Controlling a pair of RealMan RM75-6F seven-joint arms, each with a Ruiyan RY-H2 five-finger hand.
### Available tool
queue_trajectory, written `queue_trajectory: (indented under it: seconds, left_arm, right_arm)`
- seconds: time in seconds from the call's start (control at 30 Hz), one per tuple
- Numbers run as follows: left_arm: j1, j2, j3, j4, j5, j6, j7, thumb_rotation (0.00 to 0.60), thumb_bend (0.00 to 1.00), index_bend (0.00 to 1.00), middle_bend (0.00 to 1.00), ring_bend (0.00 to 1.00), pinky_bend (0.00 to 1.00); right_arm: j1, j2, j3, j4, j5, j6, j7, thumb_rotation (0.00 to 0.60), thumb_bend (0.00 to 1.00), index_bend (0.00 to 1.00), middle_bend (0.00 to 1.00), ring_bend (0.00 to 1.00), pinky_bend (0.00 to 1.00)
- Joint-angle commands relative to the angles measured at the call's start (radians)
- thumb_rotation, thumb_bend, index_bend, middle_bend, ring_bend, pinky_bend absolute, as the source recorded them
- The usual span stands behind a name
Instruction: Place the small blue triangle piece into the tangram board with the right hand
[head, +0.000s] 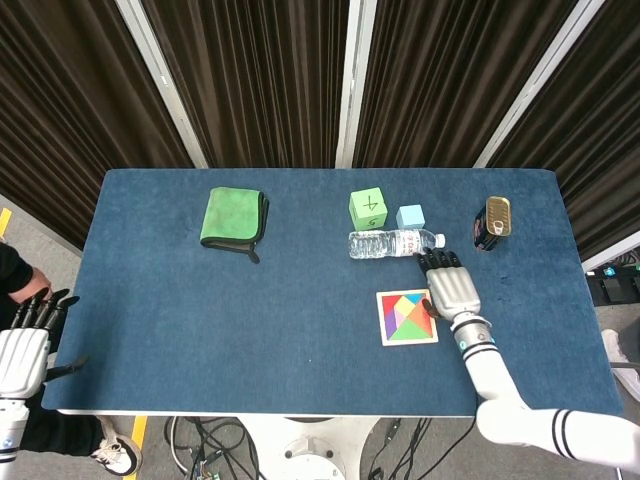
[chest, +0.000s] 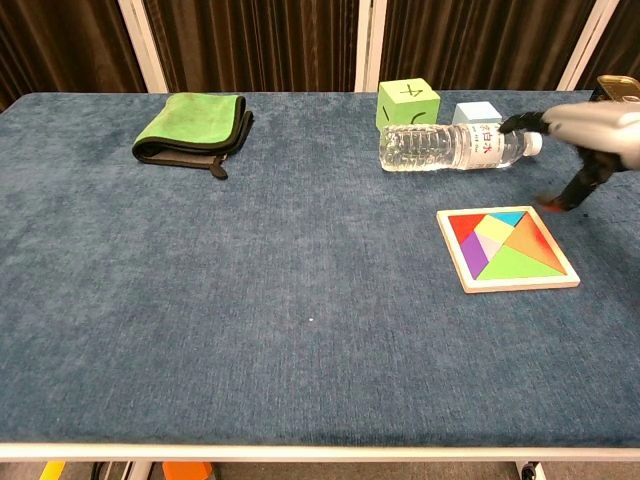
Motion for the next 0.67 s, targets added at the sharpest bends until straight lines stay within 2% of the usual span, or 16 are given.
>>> queue_trajectory:
  seconds: [0.03, 0.13, 0.3, 0.43, 0.67]
  left_arm:
    - [0.001, 0.004, -0.001, -0.017, -0.001, 0.002, 0.019, 0.6, 0.0, 0.19, 0.12, 0.01, 0.12]
    - [-0.001, 0.01, -0.003, -0.037, 0.002, 0.005, 0.044, 0.6, 0.0, 0.19, 0.12, 0.01, 0.12]
    - [-0.005, 0.018, -0.007, -0.066, 0.005, 0.007, 0.08, 0.6, 0.0, 0.19, 0.12, 0.01, 0.12]
    - [-0.007, 0.021, -0.007, -0.083, 0.012, 0.009, 0.103, 0.6, 0.0, 0.19, 0.12, 0.01, 0.12]
    - [-0.009, 0.013, -0.01, -0.095, 0.009, 0.01, 0.144, 0.6, 0.0, 0.19, 0.12, 0.01, 0.12]
  right_arm:
    - [-0.133, 0.097, -0.061, -0.08, -0.222, 0.197, 0.088, 0.6, 0.29, 0.02, 0.0, 0.0, 0.0]
    - [-0.246, 0.134, -0.112, -0.063, -0.383, 0.38, 0.144, 0.6, 0.29, 0.01, 0.0, 0.0, 0.0]
    - [-0.406, 0.185, -0.178, 0.016, -0.54, 0.536, 0.328, 0.6, 0.28, 0.0, 0.0, 0.0, 0.0]
    - [-0.488, 0.192, -0.209, 0.115, -0.621, 0.604, 0.377, 0.6, 0.27, 0.0, 0.0, 0.0, 0.0]
    - [-0.555, 0.171, -0.198, 0.182, -0.665, 0.612, 0.428, 0.6, 0.25, 0.0, 0.0, 0.0, 0.0]
